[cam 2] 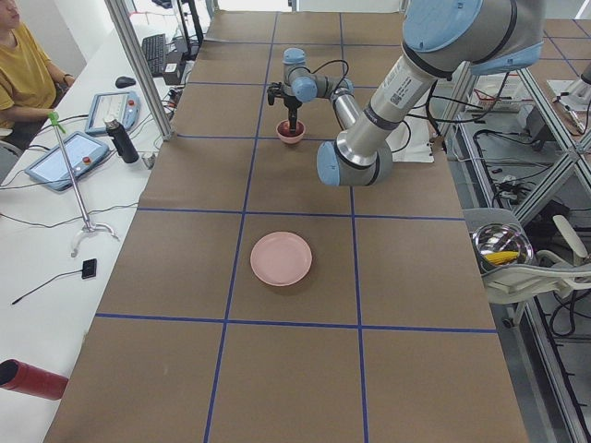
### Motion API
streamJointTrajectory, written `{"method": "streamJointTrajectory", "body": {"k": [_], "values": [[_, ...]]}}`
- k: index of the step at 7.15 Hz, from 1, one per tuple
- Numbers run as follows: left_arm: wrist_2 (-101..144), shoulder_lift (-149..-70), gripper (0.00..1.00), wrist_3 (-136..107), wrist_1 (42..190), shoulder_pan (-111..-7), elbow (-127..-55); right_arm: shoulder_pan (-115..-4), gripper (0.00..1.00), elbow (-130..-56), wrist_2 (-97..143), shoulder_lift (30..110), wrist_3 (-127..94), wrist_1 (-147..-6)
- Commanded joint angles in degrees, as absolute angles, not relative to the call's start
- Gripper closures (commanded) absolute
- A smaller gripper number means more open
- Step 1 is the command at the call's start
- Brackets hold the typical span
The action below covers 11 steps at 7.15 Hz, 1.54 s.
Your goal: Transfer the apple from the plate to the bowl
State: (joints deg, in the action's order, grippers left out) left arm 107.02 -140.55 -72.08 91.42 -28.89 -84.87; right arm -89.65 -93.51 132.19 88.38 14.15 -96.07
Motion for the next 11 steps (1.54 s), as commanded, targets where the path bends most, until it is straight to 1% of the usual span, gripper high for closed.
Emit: {"method": "streamJointTrajectory", "body": {"k": [1, 3, 4, 5, 6, 8, 9, 10, 11], "values": [[108.80, -128.83, 0.02, -65.26, 89.75, -32.58, -98.89, -89.65, 0.00, -93.43, 132.19, 88.42, 14.15, -96.06], [115.81, -116.43, 0.02, -47.47, 81.00, -43.10, -112.44, -89.65, 0.00, -93.43, 132.19, 88.51, 14.15, -96.06], [118.54, -109.41, 0.02, -36.76, 80.16, -50.64, -115.46, -89.65, 0.00, -93.43, 132.19, 88.42, 14.15, -96.06], [122.39, -104.03, 0.02, -24.99, 80.33, -58.54, -114.88, -89.65, 0.00, -93.43, 132.19, 88.42, 14.06, -96.15], [125.13, -100.76, 0.02, -14.78, 80.07, -67.58, -112.78, -89.82, 0.00, -93.43, 132.10, 88.59, 14.06, -96.15], [129.81, -97.76, 0.02, -3.29, 80.94, -79.40, -103.58, -90.70, 0.00, -93.43, 132.19, 88.77, 11.00, -96.15], [129.64, -96.52, 0.02, -2.82, 80.95, -82.85, -99.45, -90.79, 0.00, -93.51, 132.27, 89.03, 10.90, -96.15], [129.29, -94.94, 0.02, -0.72, 80.95, -83.58, -98.53, -90.79, 0.00, -93.52, 132.28, 89.03, 10.90, -96.07], [129.81, -93.88, 0.02, 6.17, 80.95, -84.45, -99.13, -90.70, 0.00, -93.60, 132.28, 89.03, 10.90, -96.06]]}}
